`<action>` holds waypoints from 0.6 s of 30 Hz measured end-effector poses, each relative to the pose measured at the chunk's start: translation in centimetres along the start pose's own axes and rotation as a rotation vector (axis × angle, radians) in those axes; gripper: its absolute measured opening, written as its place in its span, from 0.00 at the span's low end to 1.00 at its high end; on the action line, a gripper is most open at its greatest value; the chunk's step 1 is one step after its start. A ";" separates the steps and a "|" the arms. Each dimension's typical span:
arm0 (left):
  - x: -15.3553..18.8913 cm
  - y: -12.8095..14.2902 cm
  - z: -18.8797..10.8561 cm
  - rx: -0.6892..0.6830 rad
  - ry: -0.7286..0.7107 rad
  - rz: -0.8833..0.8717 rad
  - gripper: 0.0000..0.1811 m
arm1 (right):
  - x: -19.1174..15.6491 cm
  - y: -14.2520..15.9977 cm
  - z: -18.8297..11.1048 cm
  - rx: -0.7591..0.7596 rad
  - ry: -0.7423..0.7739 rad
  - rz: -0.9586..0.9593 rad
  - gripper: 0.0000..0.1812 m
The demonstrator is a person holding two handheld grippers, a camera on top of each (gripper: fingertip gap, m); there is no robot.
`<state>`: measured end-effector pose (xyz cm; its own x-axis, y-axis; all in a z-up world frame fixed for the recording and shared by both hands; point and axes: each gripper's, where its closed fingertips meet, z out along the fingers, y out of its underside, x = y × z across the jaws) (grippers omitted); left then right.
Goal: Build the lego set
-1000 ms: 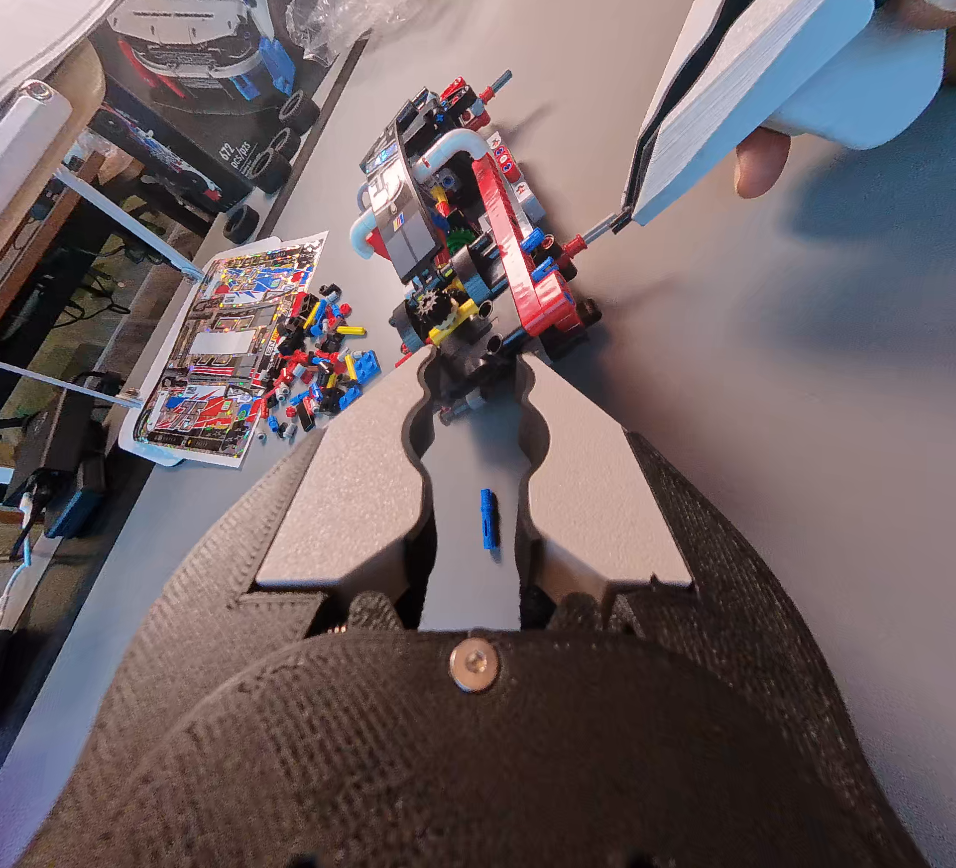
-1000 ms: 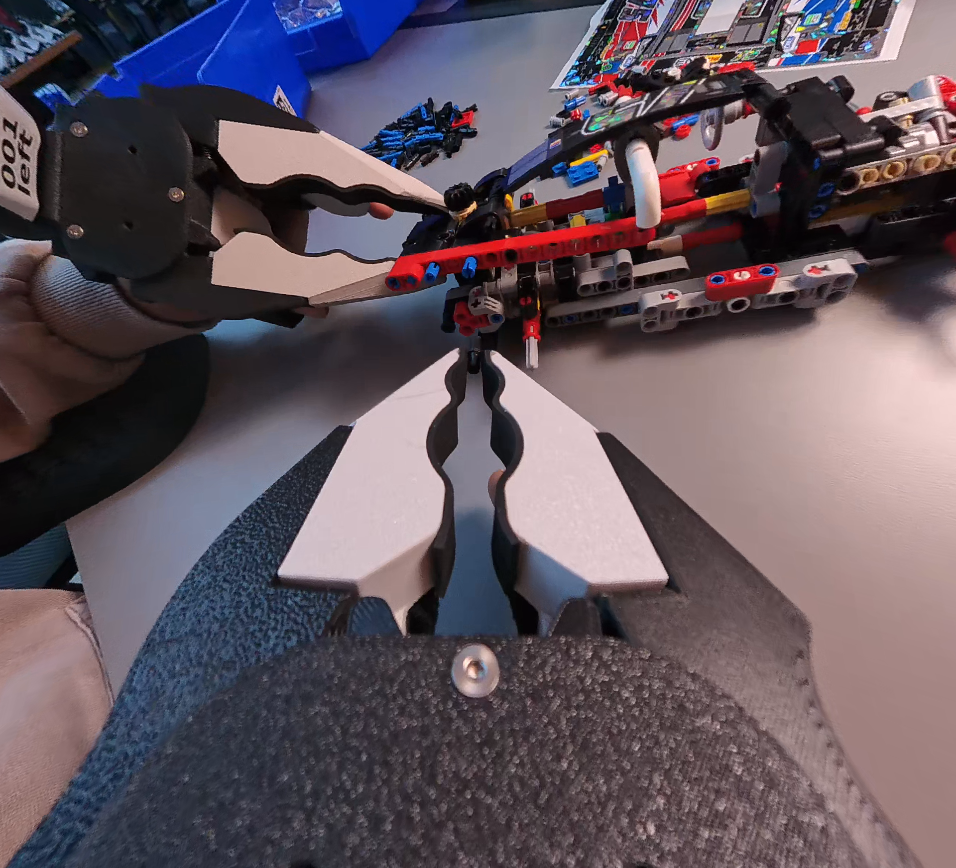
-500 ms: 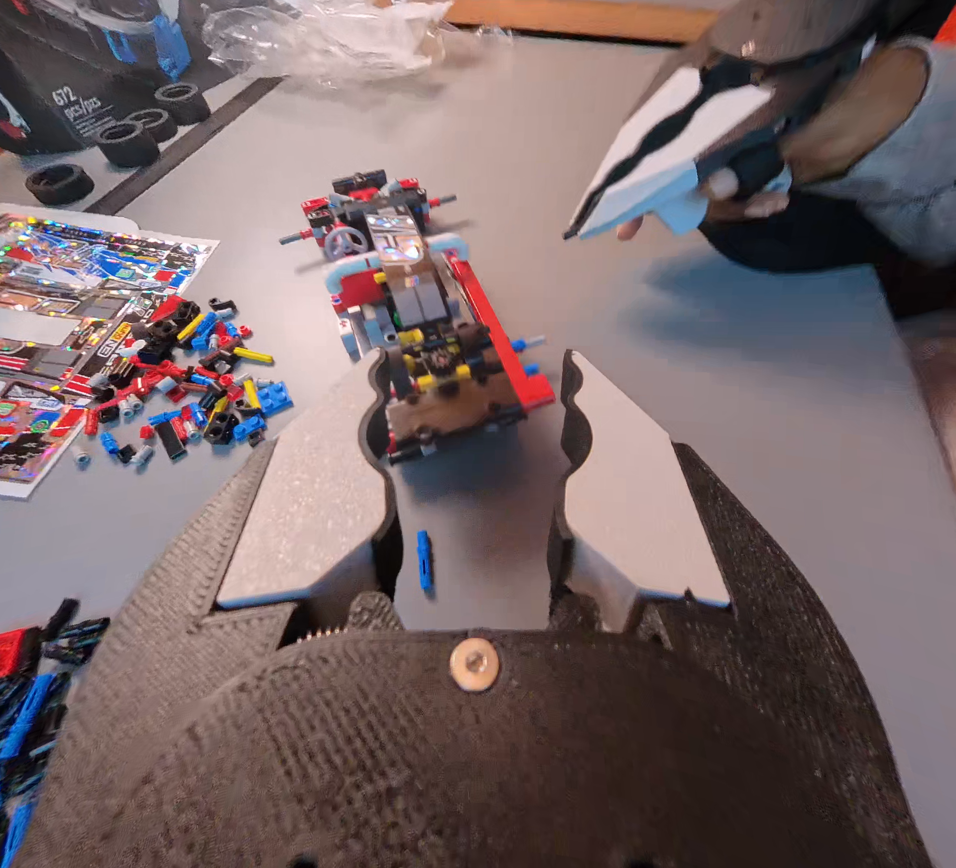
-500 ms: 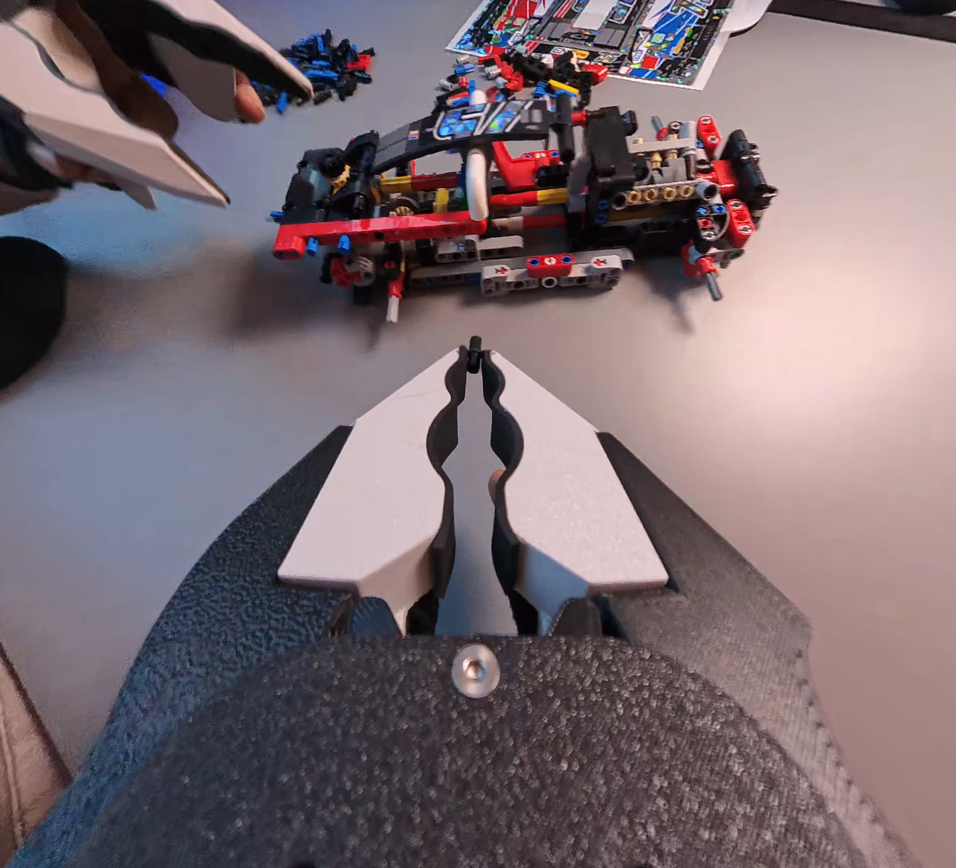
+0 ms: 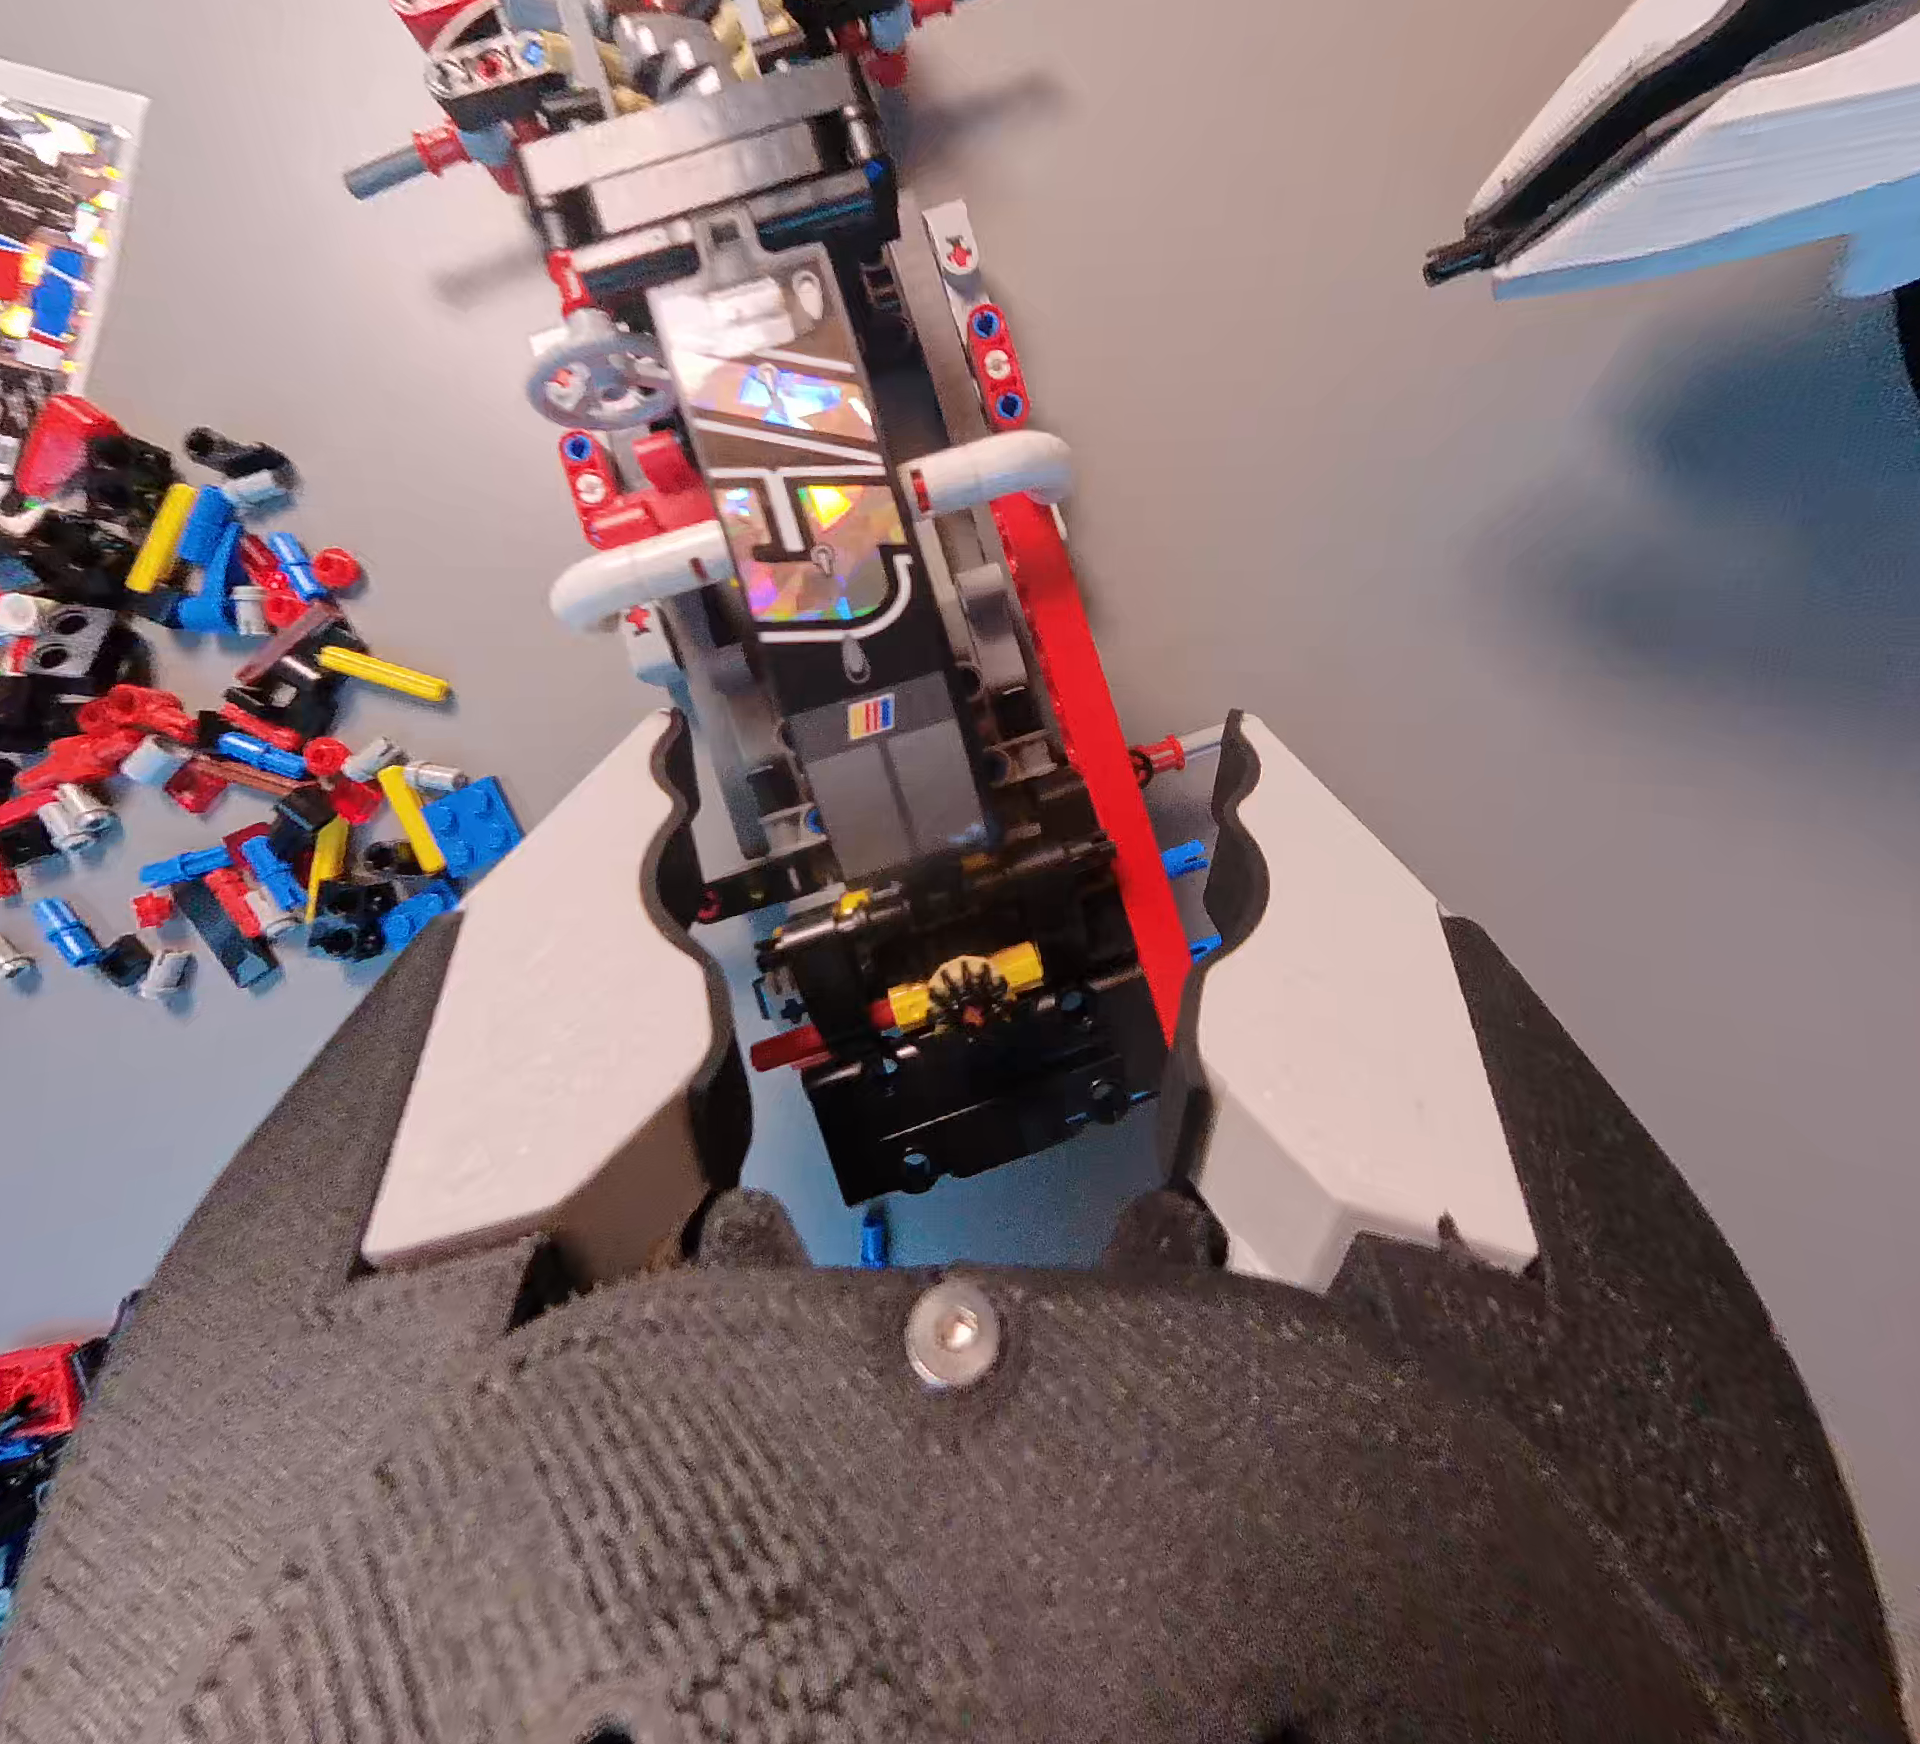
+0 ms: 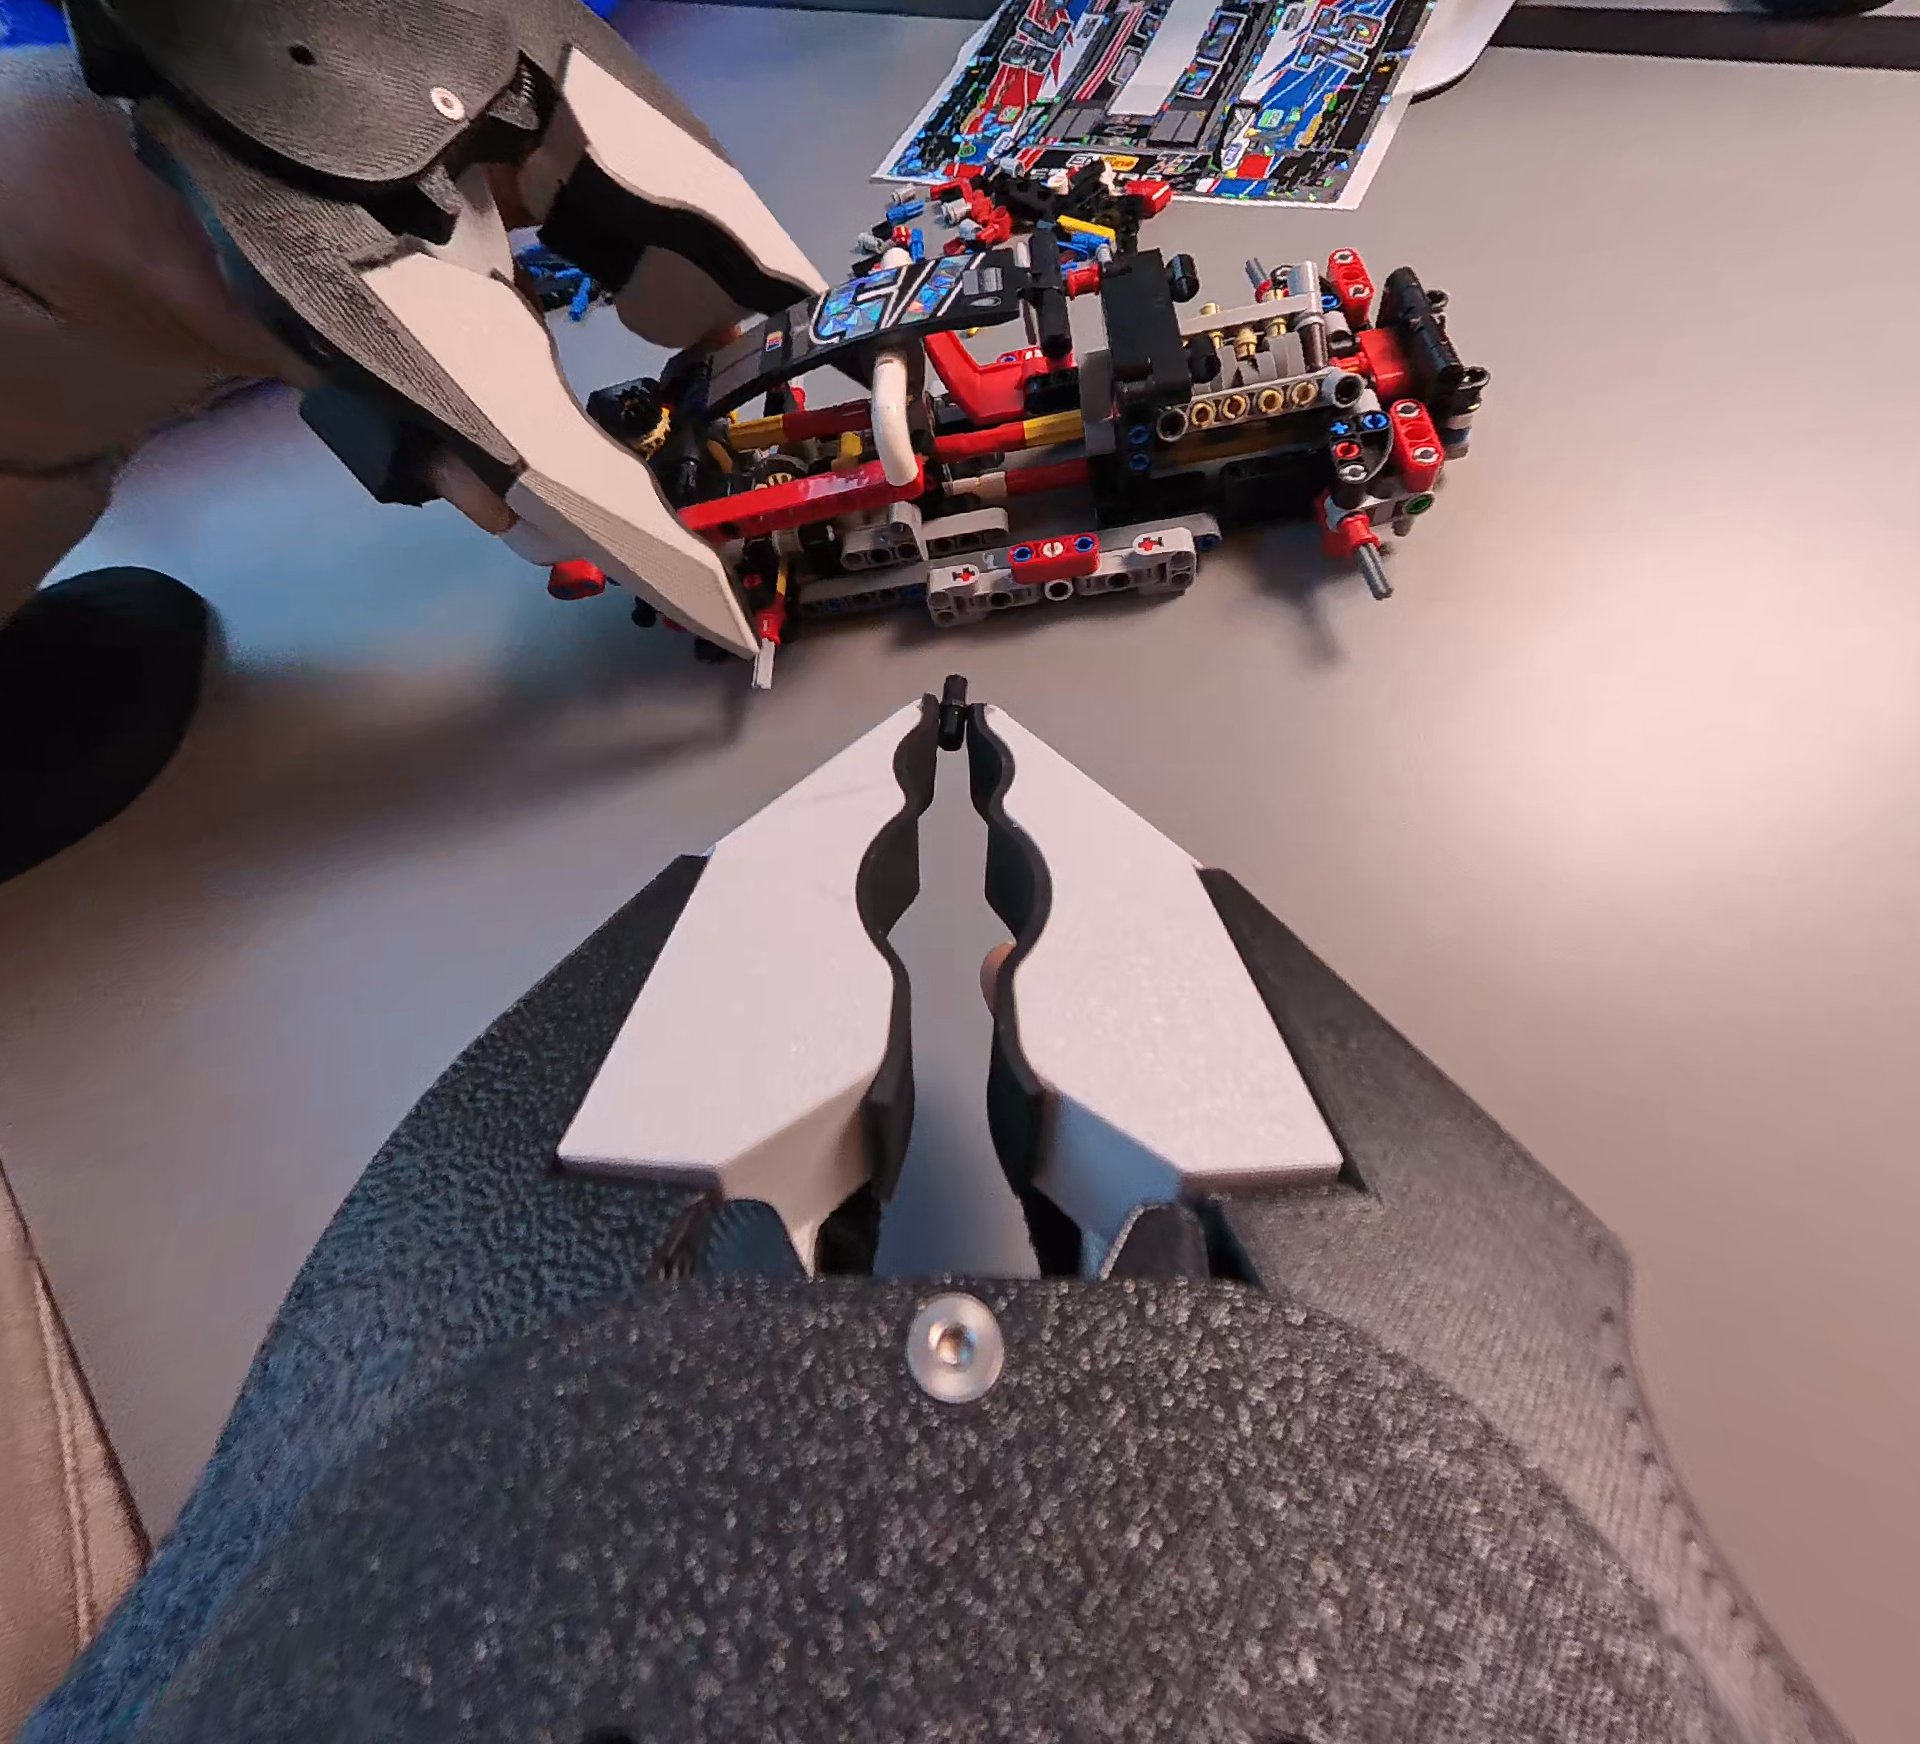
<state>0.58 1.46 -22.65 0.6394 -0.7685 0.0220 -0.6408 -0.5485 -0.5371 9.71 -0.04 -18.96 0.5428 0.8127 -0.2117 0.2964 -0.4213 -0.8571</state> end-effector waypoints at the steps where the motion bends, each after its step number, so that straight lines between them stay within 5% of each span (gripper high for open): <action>1: 0.2 0.3 0.2 -0.039 0.009 0.003 0.54 | -0.2 0.0 0.1 0.000 -0.008 -0.002 0.01; 11: 0.2 0.5 0.3 -0.154 0.022 0.001 0.49 | -0.9 0.6 0.3 -0.042 -0.046 -0.054 0.01; 18: 0.1 0.6 0.3 -0.132 0.021 -0.013 0.48 | 4.2 2.7 0.9 -0.263 0.093 -0.291 0.03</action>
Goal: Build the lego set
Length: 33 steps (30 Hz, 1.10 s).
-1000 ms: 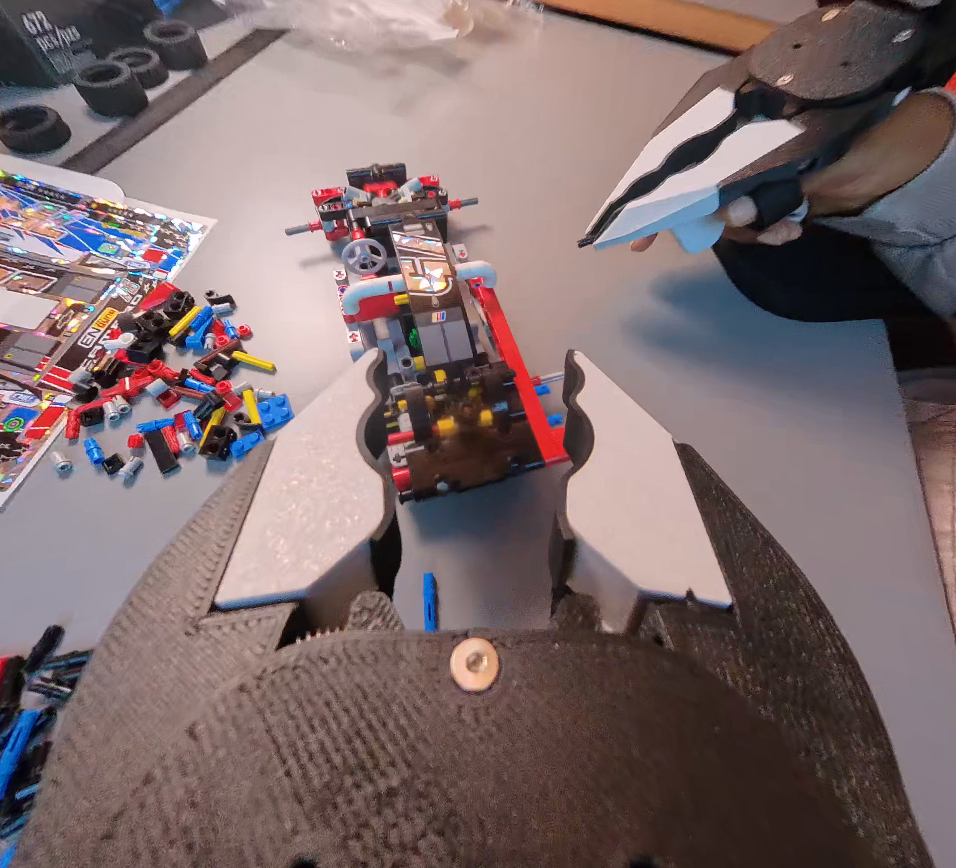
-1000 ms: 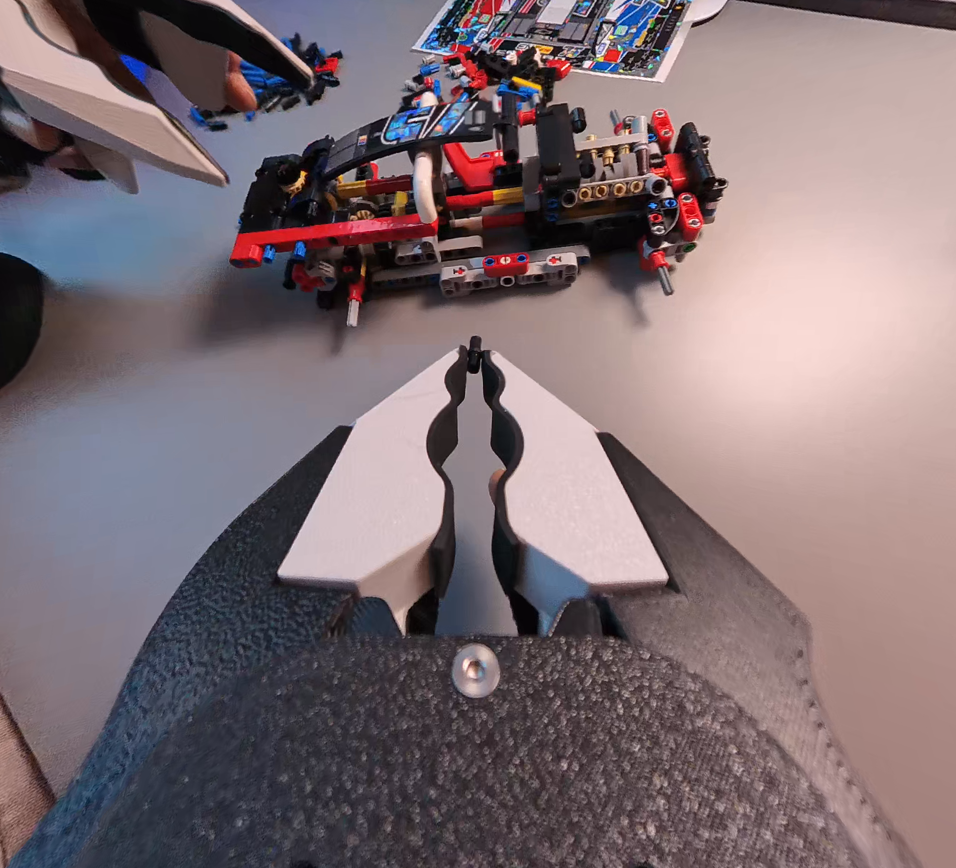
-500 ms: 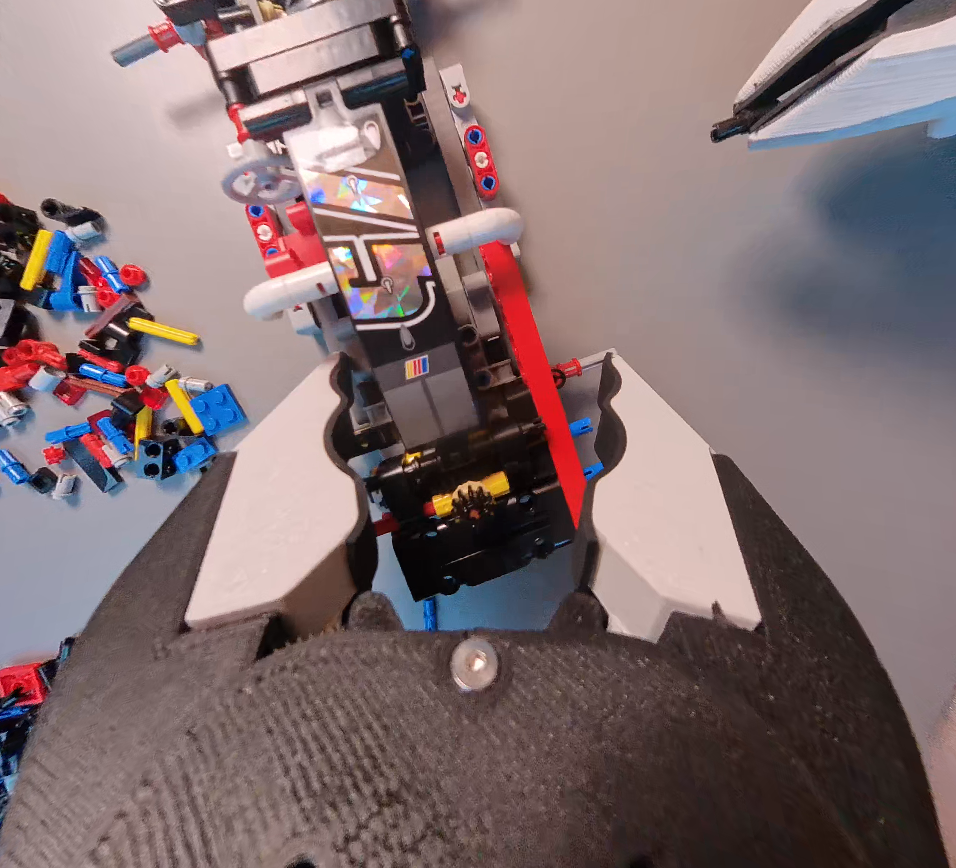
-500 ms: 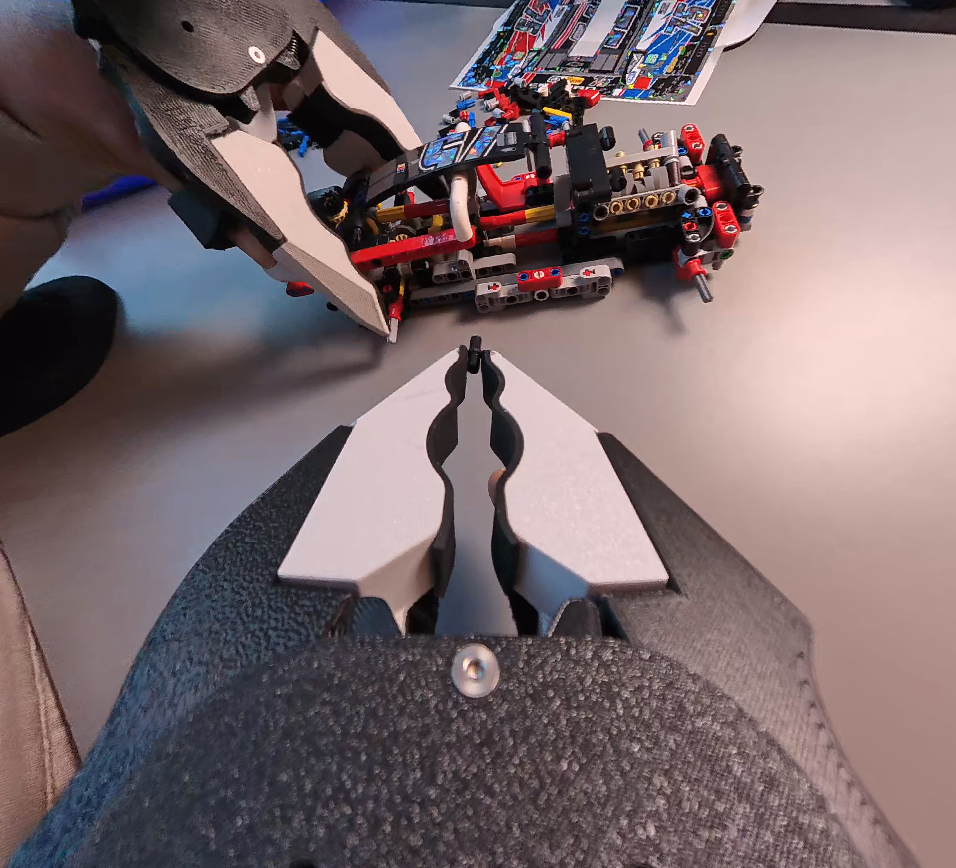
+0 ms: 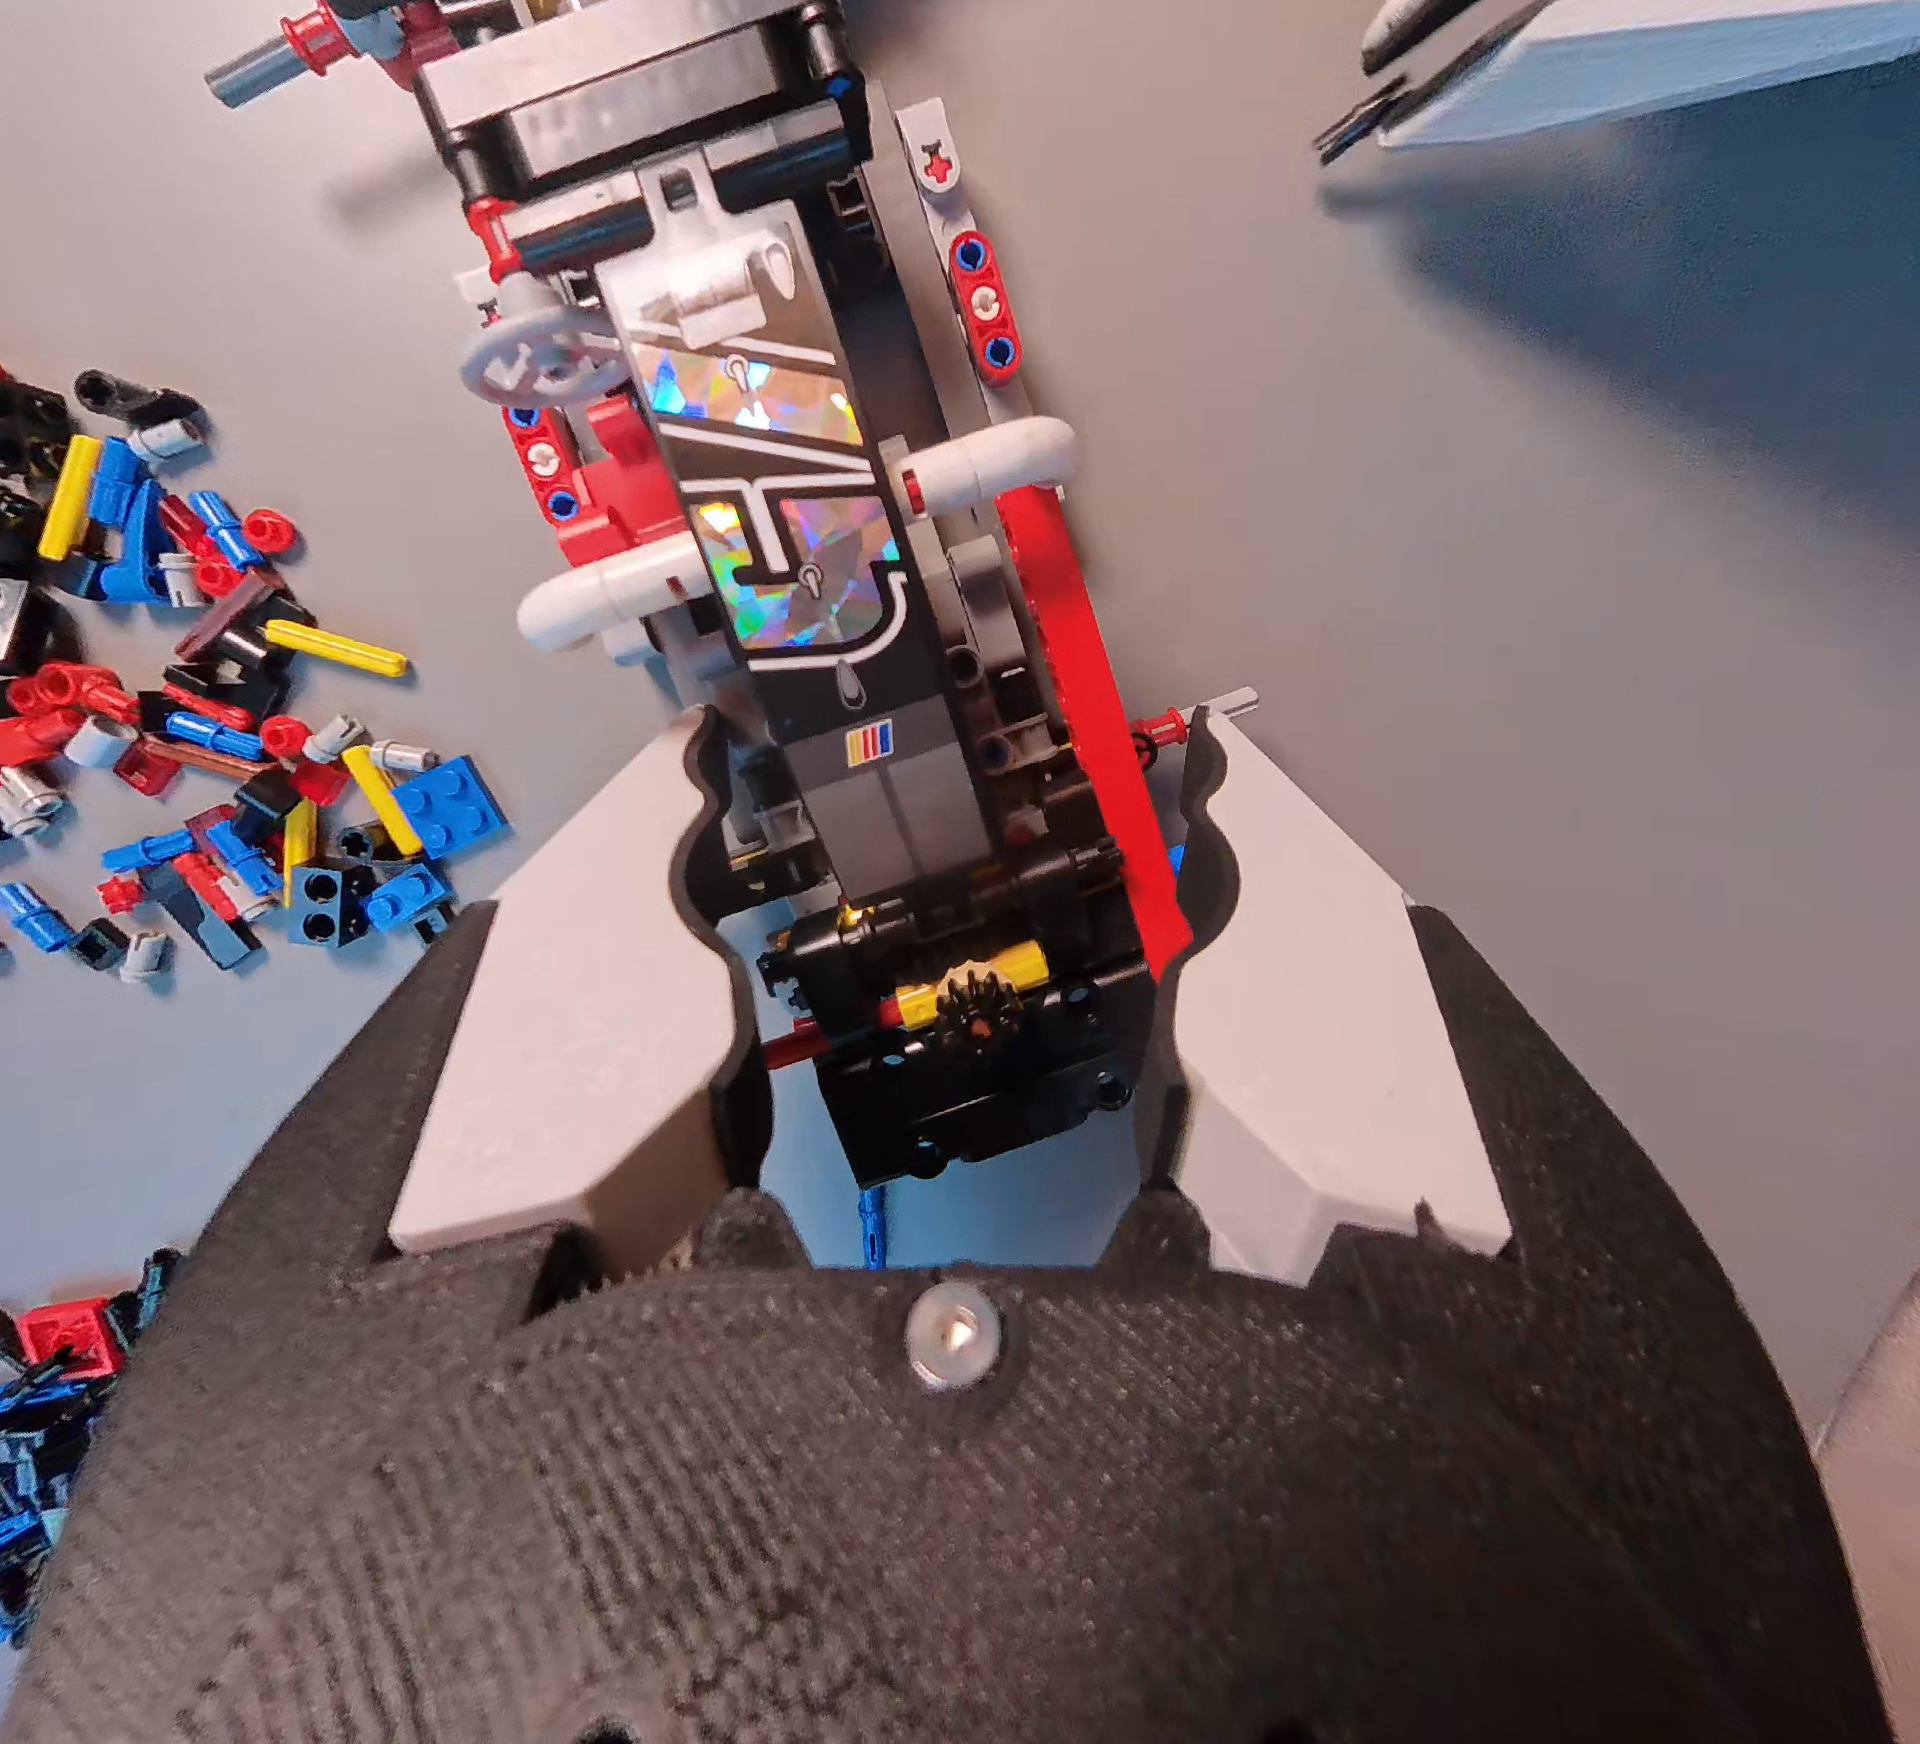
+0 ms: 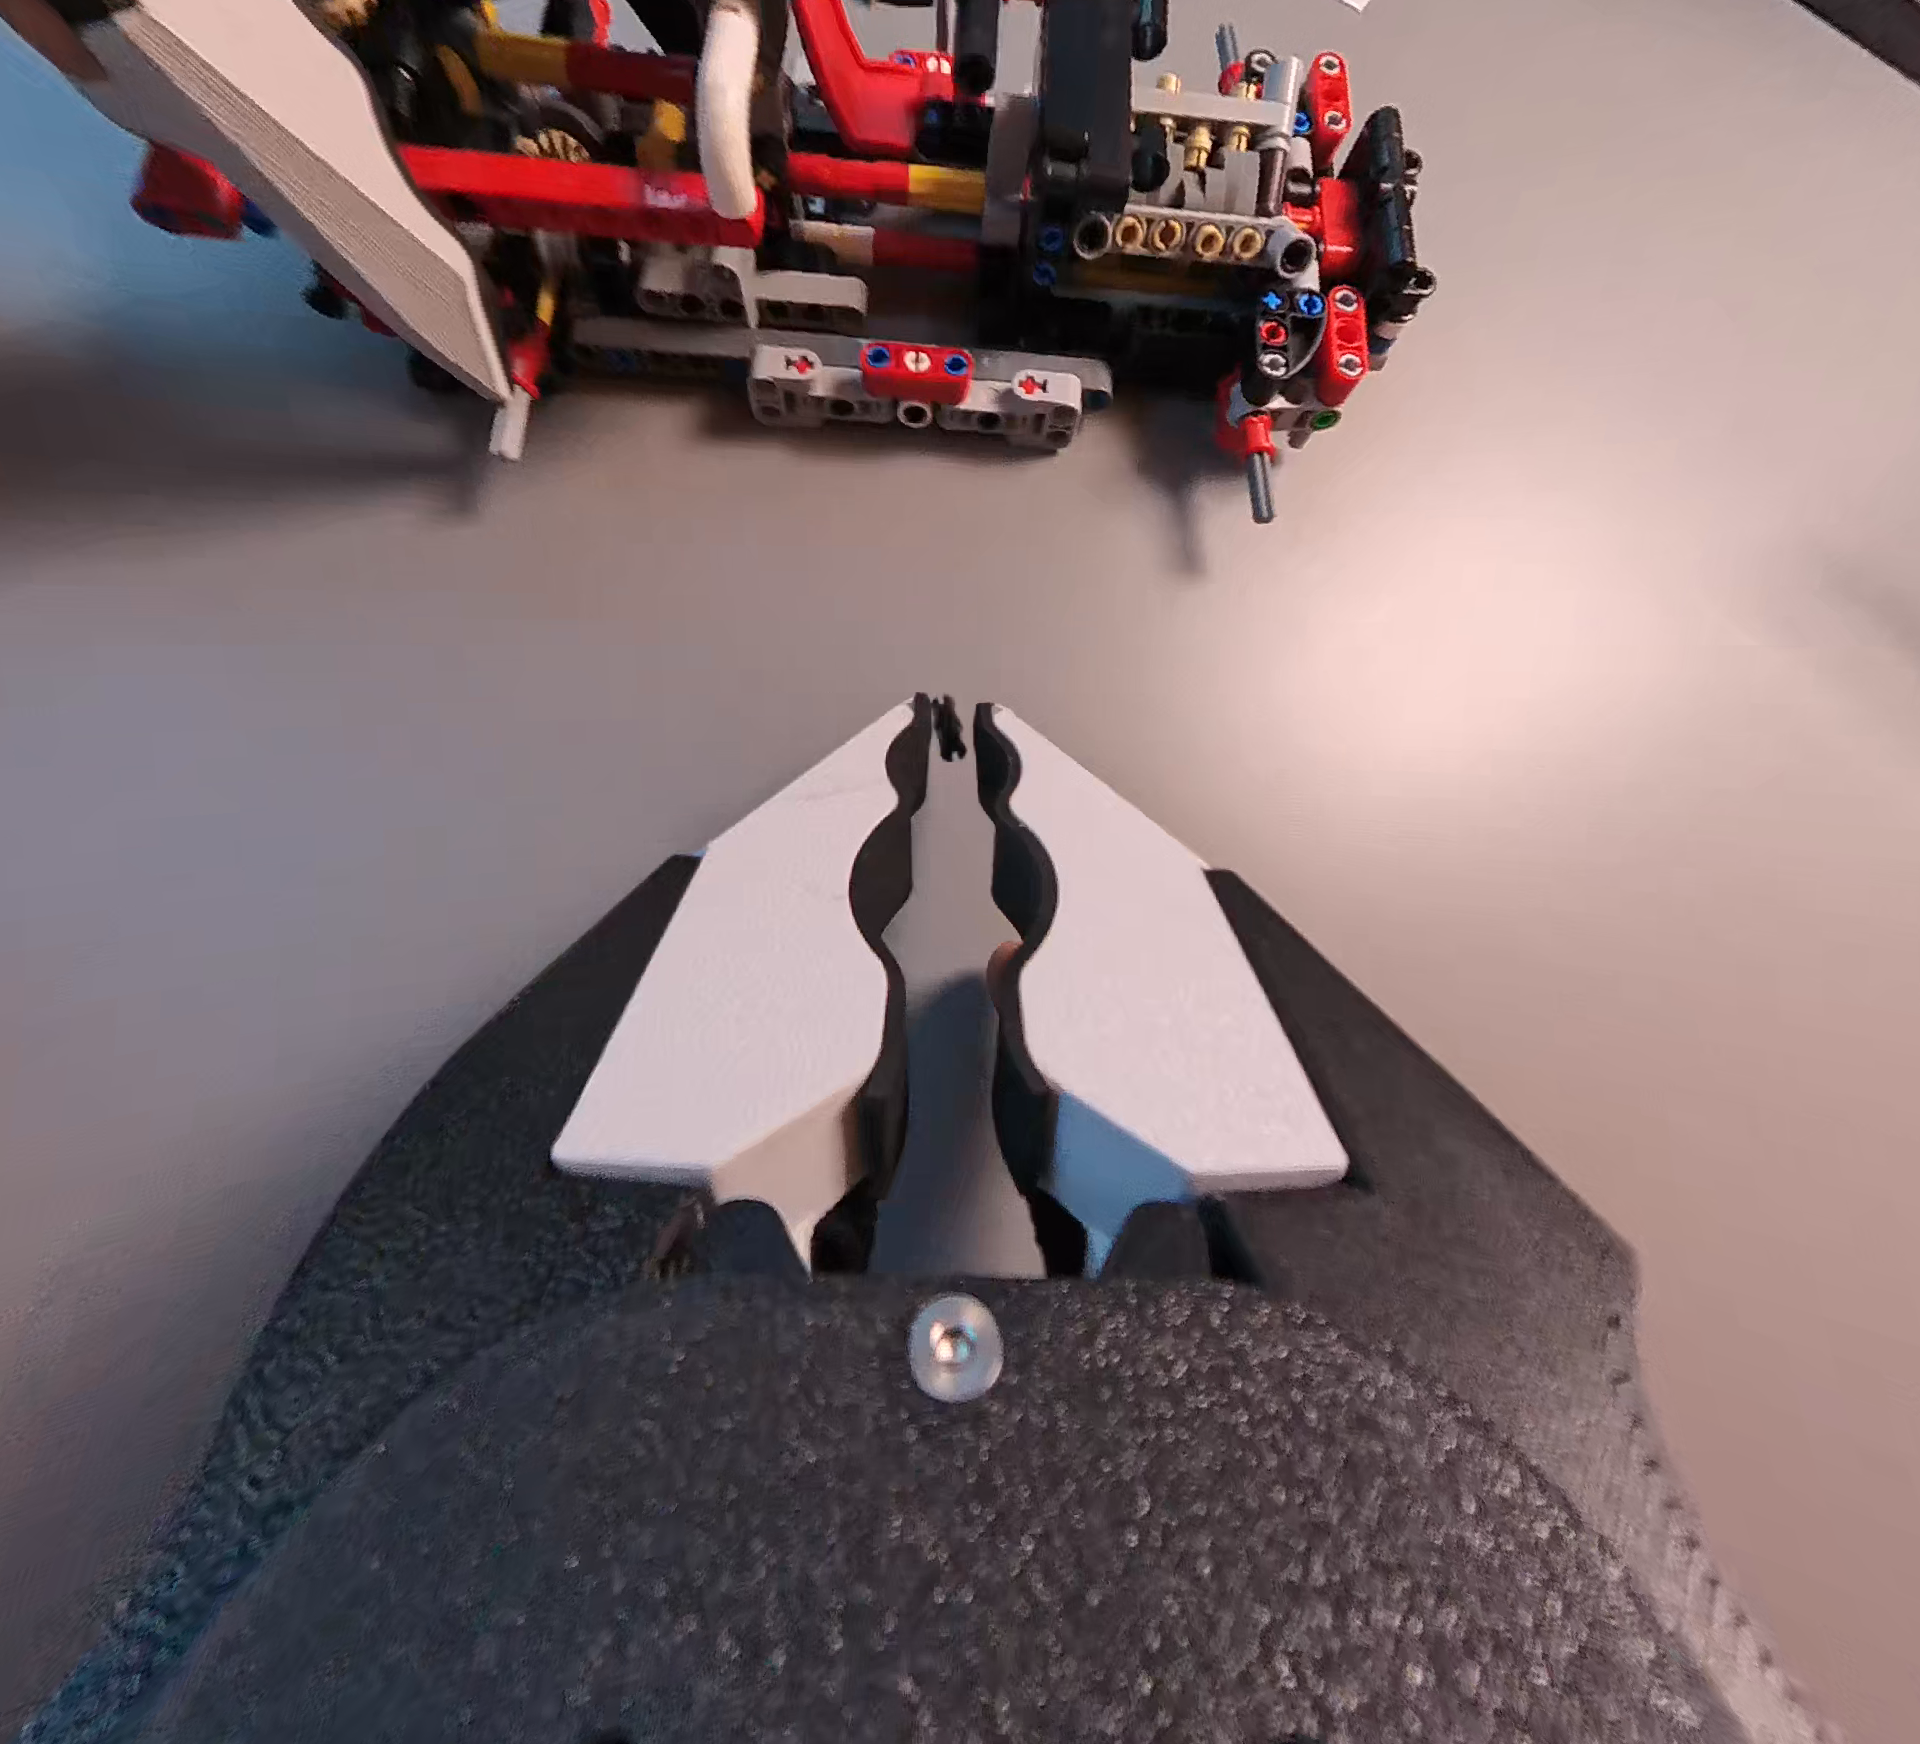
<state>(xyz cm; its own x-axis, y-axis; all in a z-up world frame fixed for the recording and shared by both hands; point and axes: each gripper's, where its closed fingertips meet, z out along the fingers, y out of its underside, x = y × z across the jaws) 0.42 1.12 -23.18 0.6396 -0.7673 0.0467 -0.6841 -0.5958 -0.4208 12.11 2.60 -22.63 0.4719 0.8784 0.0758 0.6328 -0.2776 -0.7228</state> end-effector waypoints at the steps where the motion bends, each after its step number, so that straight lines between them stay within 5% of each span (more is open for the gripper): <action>1: 0.0 0.0 0.0 0.005 0.000 -0.001 0.48 | 0.6 0.3 0.3 -0.020 0.021 -0.033 0.06; 5: 0.0 0.0 0.0 0.018 0.006 -0.005 0.47 | 2.1 0.3 0.5 -0.077 0.027 -0.105 0.16; 9: 0.0 0.0 0.0 0.034 0.012 0.002 0.48 | 2.4 -5.7 -1.2 0.124 -0.098 -0.137 0.16; 16: 0.3 -0.3 -0.2 0.102 0.040 0.012 0.50 | 4.3 -7.2 5.2 0.041 -0.023 -0.904 0.26; 24: 0.3 -0.3 -0.3 0.148 0.075 0.037 0.50 | 3.6 -7.4 7.2 -0.142 -0.268 -1.086 0.15; 33: 0.8 0.6 -3.6 0.313 0.088 0.092 0.54 | 3.1 -7.3 6.5 -0.135 -0.264 -1.190 0.06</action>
